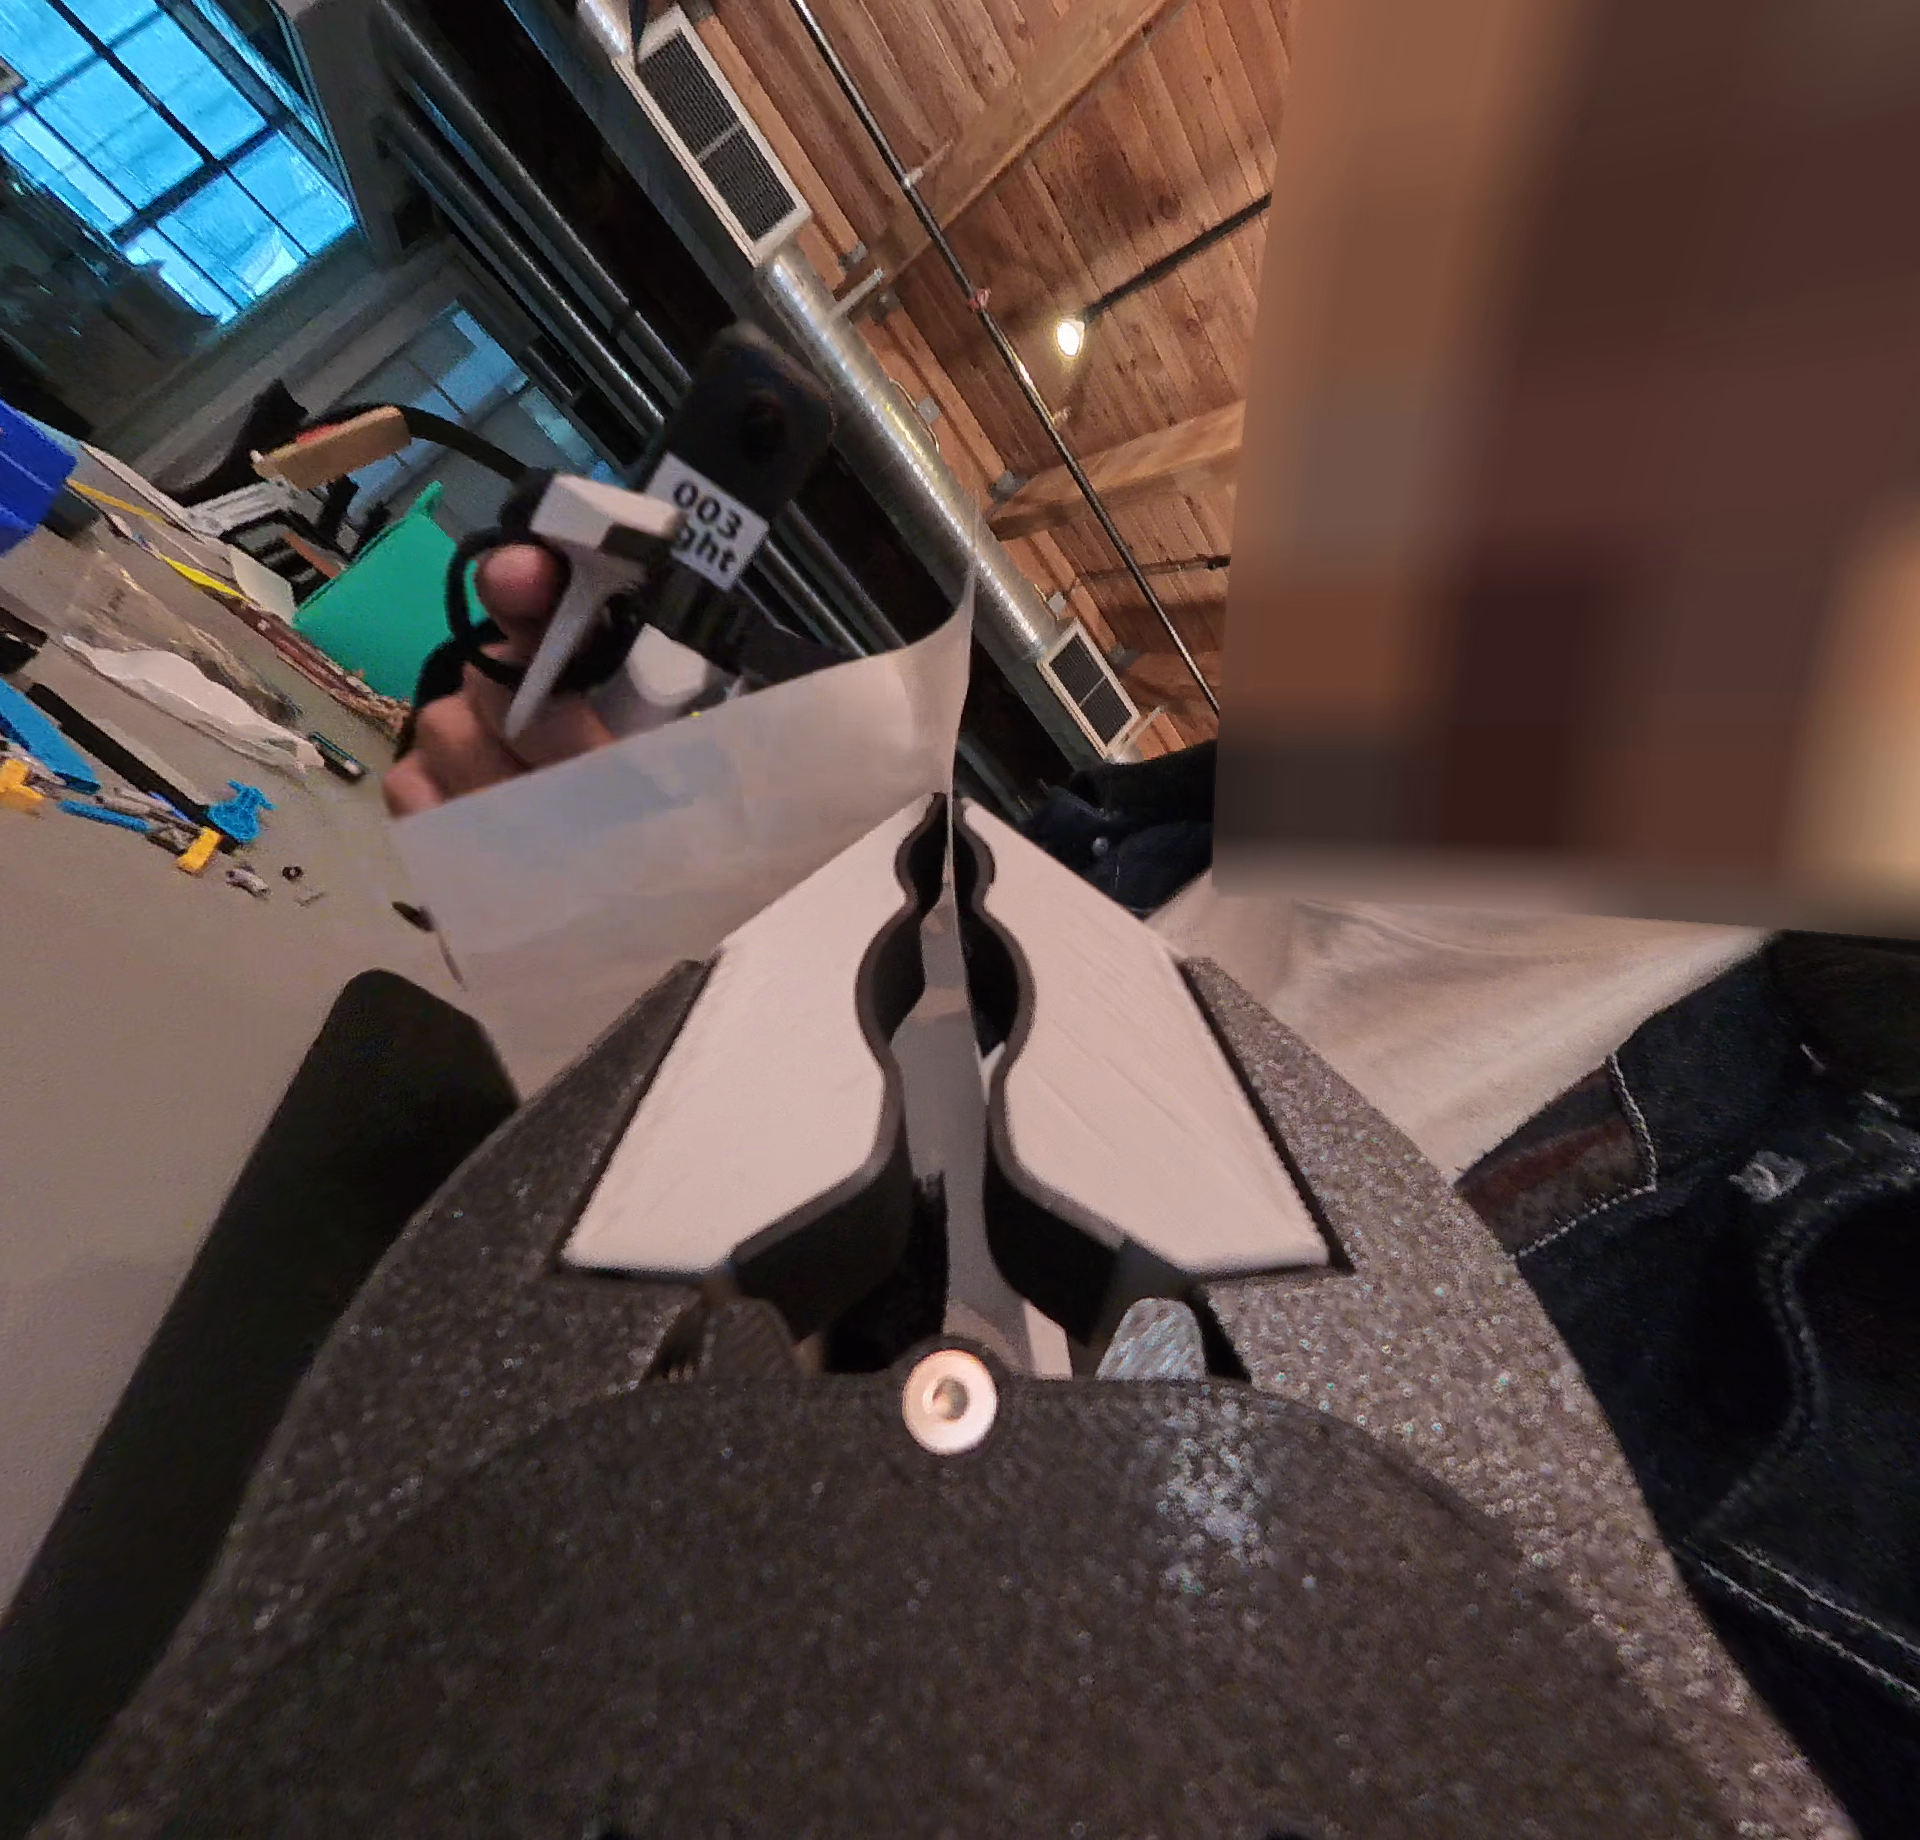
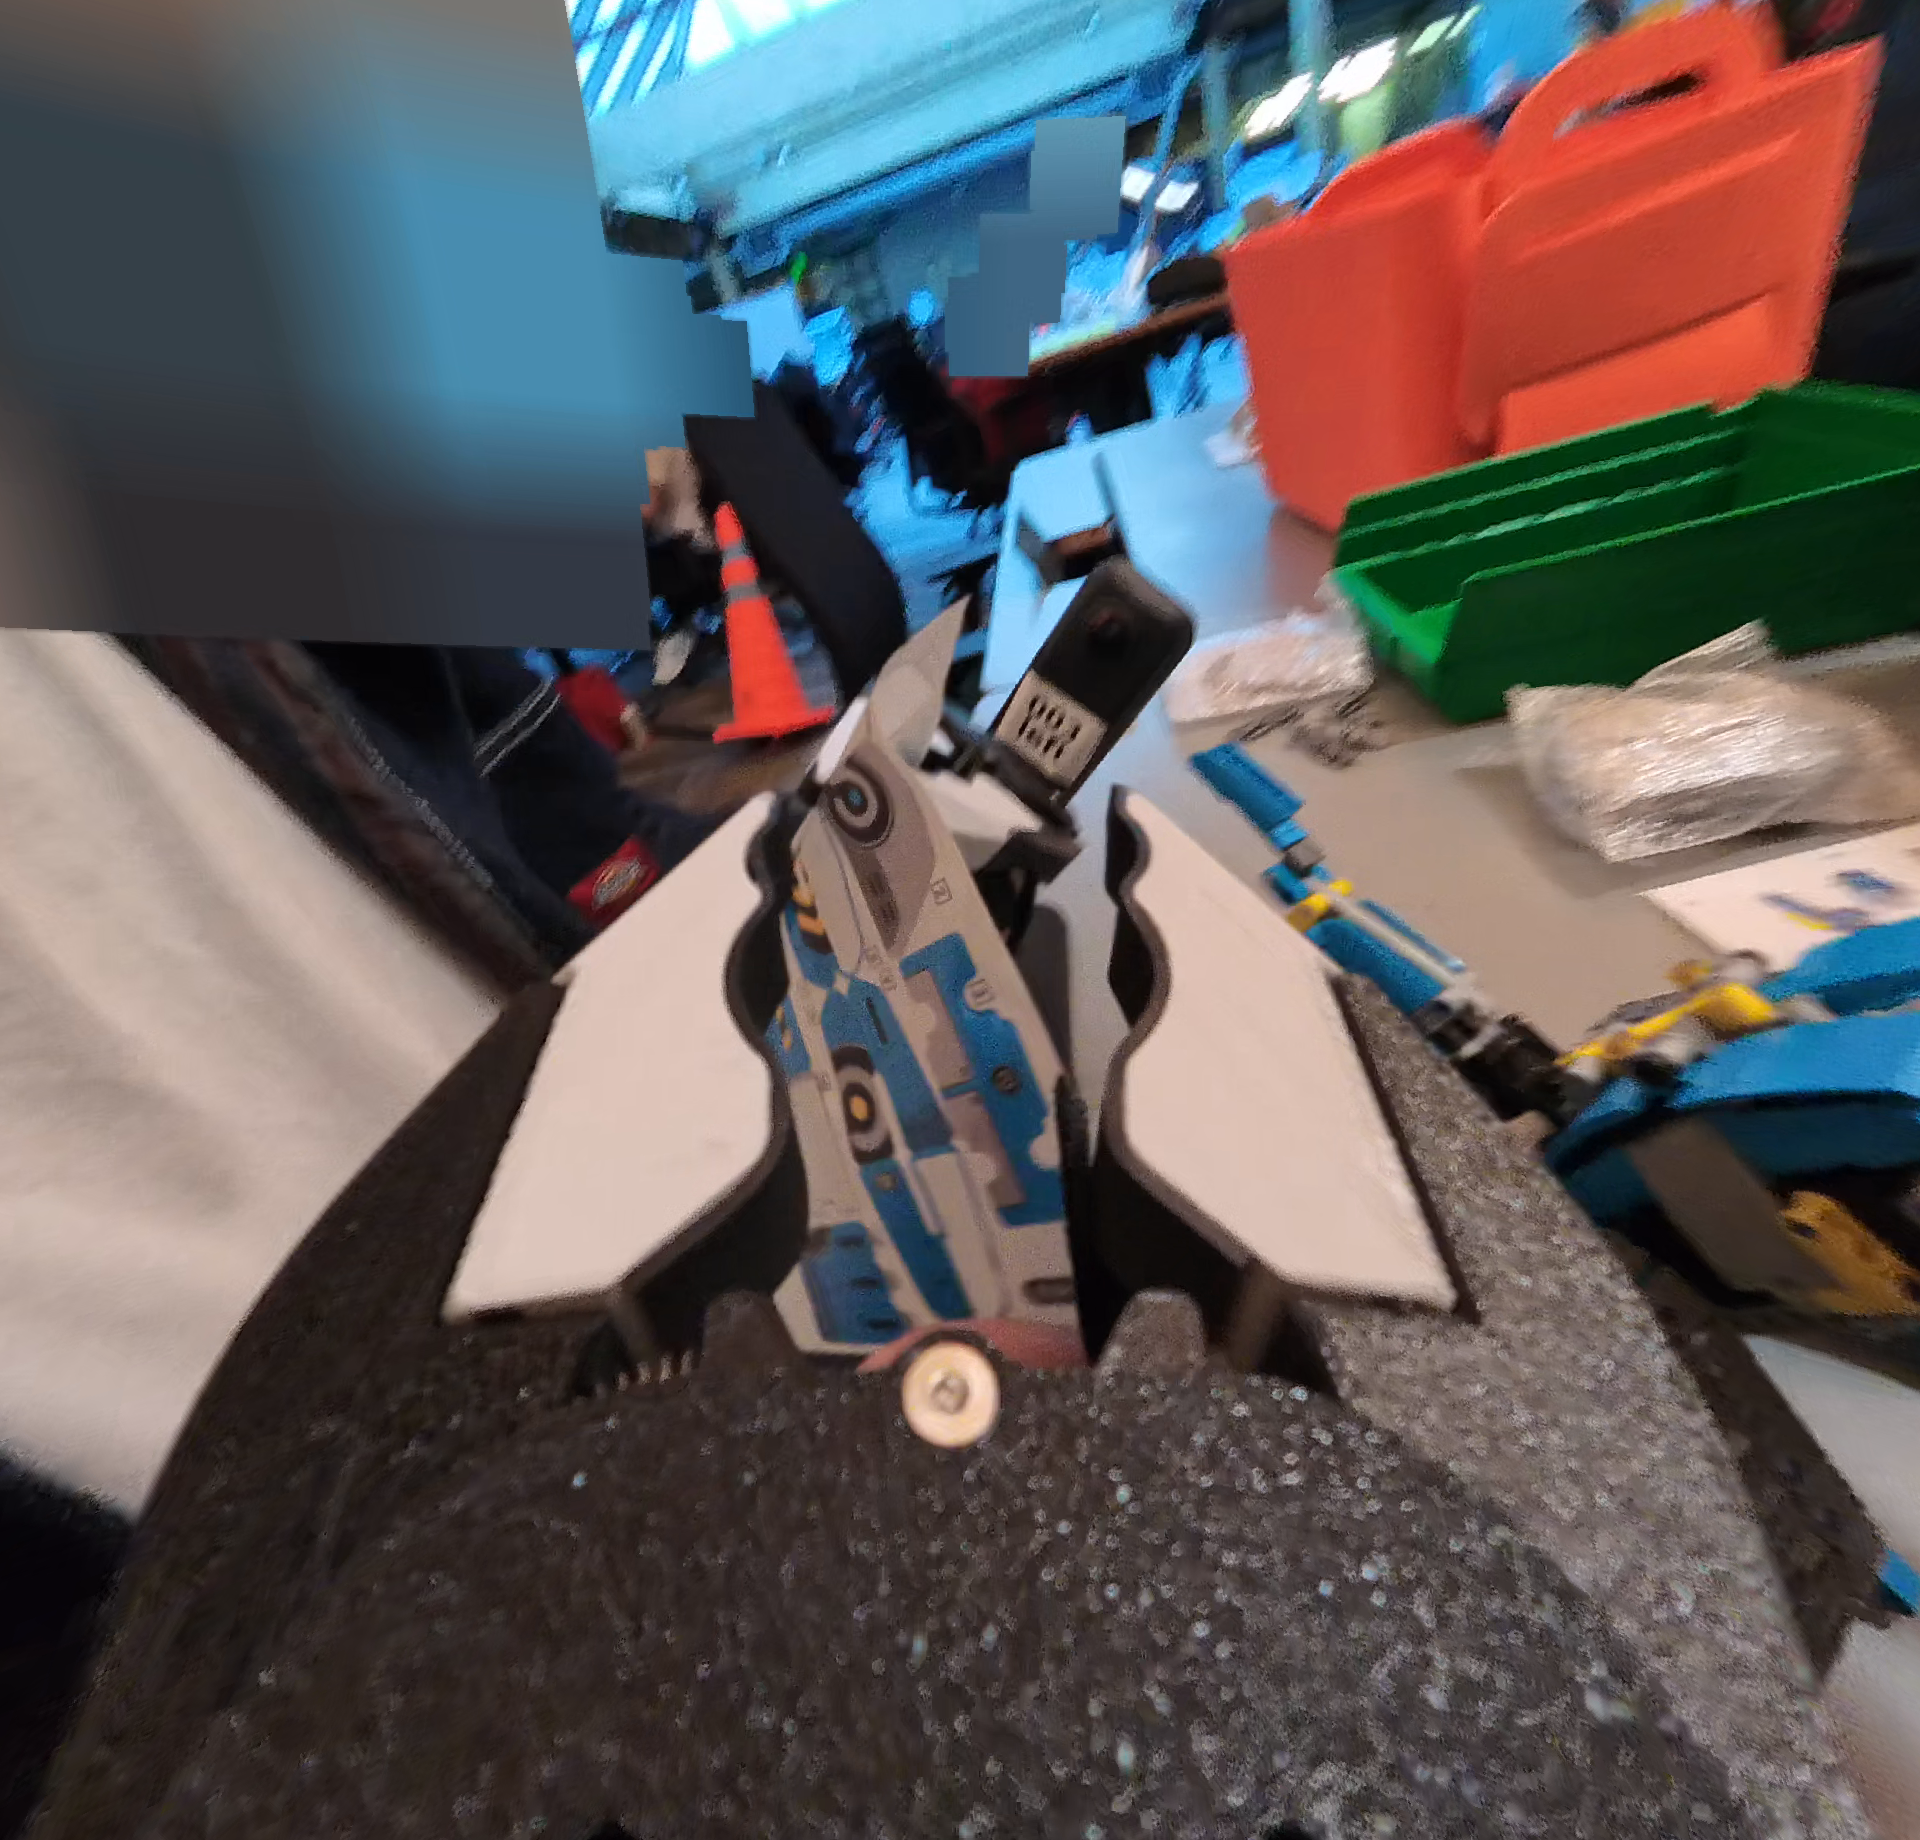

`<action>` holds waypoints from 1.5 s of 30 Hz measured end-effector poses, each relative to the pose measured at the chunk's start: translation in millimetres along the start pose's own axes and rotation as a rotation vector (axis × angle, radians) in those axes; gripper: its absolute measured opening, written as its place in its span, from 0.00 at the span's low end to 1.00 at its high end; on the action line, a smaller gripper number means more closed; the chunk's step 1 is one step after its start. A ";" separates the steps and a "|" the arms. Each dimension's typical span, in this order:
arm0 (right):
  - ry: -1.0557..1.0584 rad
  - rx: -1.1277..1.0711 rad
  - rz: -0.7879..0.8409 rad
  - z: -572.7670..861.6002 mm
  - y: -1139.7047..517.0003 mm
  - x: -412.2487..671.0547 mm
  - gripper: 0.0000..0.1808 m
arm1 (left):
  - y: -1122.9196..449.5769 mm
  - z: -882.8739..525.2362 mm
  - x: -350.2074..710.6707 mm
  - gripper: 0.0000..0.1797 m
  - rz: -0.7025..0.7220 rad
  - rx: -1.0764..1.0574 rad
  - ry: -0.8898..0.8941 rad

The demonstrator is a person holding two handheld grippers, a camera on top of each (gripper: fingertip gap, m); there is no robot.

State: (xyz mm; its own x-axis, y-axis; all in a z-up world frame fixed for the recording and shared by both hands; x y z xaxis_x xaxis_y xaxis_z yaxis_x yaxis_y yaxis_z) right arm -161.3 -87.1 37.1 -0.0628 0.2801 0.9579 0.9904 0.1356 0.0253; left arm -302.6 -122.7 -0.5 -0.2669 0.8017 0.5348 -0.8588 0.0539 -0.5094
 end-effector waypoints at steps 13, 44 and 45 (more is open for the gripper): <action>-0.322 0.215 -0.173 14.8 -14.4 -42.8 0.00 | 12.0 0.8 0.2 0.01 -0.148 0.483 -0.510; 0.087 -0.063 -0.104 -18.7 -24.4 -11.3 0.16 | 2.6 -4.9 5.3 0.00 0.031 0.215 -0.130; 0.063 -0.041 -0.088 -18.1 -23.3 -11.0 0.14 | 1.6 -4.2 4.2 0.00 0.031 0.191 -0.114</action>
State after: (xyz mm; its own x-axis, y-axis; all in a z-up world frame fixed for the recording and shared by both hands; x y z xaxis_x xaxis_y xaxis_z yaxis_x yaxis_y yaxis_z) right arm -181.4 -110.6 31.1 -0.1434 0.2078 0.9676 0.9856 0.1182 0.1207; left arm -303.3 -116.7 -1.9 -0.3325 0.7284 0.5991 -0.9138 -0.0916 -0.3957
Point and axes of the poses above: each gripper's, where its closed fingertips meet, y back along the fingers, x out of its top, z = x × y across the jaws, the point moved 7 cm from there along y, back along the fingers, and after that the axes turned 2 degrees about x, right-handed, at the moved point
